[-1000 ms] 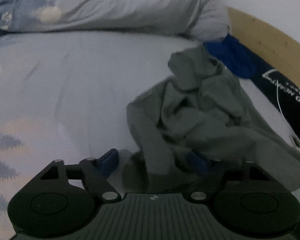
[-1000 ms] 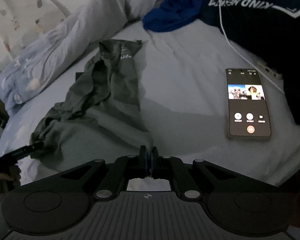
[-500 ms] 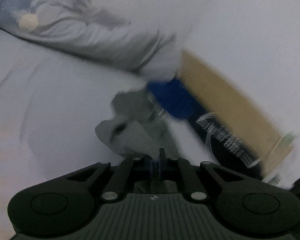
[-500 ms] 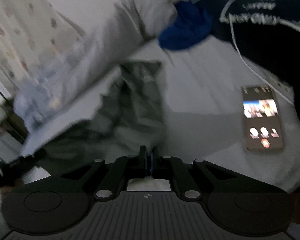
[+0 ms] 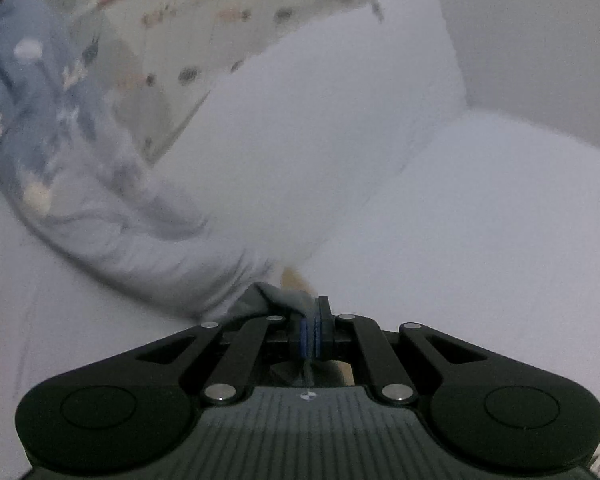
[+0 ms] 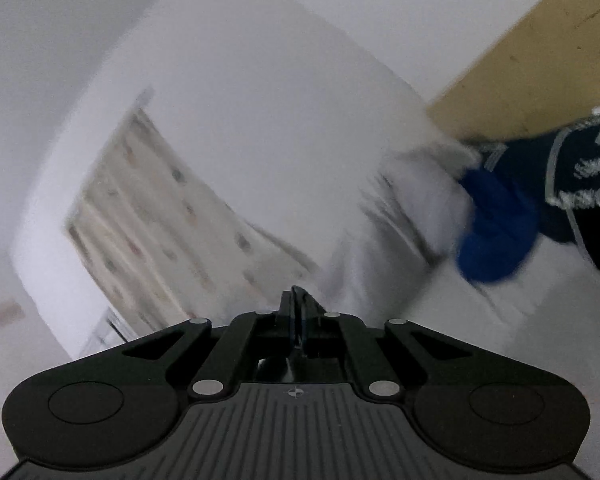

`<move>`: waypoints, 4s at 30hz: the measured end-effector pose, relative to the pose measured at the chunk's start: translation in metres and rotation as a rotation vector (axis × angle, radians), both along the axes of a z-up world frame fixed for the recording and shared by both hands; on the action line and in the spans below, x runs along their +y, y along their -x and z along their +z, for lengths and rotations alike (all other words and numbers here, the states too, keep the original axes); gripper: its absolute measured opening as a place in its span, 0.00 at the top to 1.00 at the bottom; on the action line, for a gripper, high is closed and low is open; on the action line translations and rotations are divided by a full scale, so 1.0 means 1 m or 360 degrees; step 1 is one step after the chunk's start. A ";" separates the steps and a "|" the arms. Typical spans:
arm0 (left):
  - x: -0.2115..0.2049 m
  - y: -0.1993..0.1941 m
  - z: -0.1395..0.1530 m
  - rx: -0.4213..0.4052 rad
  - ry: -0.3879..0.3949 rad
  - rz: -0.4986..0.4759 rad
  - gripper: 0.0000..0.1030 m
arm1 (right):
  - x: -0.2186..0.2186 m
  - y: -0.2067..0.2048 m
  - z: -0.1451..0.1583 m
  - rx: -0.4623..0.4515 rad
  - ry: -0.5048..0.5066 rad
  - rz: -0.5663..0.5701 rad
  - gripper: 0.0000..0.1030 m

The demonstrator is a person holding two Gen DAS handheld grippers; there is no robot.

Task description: Fold clothes

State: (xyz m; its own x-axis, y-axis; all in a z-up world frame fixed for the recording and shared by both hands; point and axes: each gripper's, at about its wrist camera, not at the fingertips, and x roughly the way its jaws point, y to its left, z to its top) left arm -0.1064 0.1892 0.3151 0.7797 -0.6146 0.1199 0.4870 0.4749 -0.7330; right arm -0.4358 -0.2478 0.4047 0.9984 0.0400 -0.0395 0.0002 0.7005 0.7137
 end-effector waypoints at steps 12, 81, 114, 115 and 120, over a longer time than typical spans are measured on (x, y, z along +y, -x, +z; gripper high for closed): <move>0.027 0.087 0.110 -0.0111 0.0192 0.0277 0.93 | 0.001 0.025 0.125 -0.0574 -0.0157 0.0039 0.97; 0.055 0.153 -0.179 0.1656 -0.0501 0.0653 0.87 | 0.082 -0.002 -0.240 0.1619 0.0388 0.0497 0.92; -0.069 0.043 -0.121 0.0783 -0.0813 0.0531 0.13 | -0.001 -0.077 -0.172 0.0983 0.0364 -0.0041 0.14; -0.076 0.034 -0.126 0.0779 -0.0817 0.0505 0.13 | -0.003 -0.086 -0.176 0.0966 0.0357 -0.0043 0.12; -0.105 -0.014 -0.157 0.0743 -0.0849 0.0415 0.11 | -0.015 -0.139 -0.199 0.0859 0.0301 -0.0055 0.09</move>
State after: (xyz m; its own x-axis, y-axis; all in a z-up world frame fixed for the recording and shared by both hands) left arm -0.0923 0.0845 0.1585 0.8048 -0.2851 -0.5206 0.0053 0.8805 -0.4740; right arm -0.2970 -0.2628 0.2057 0.8353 -0.0495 -0.5475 0.3549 0.8092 0.4683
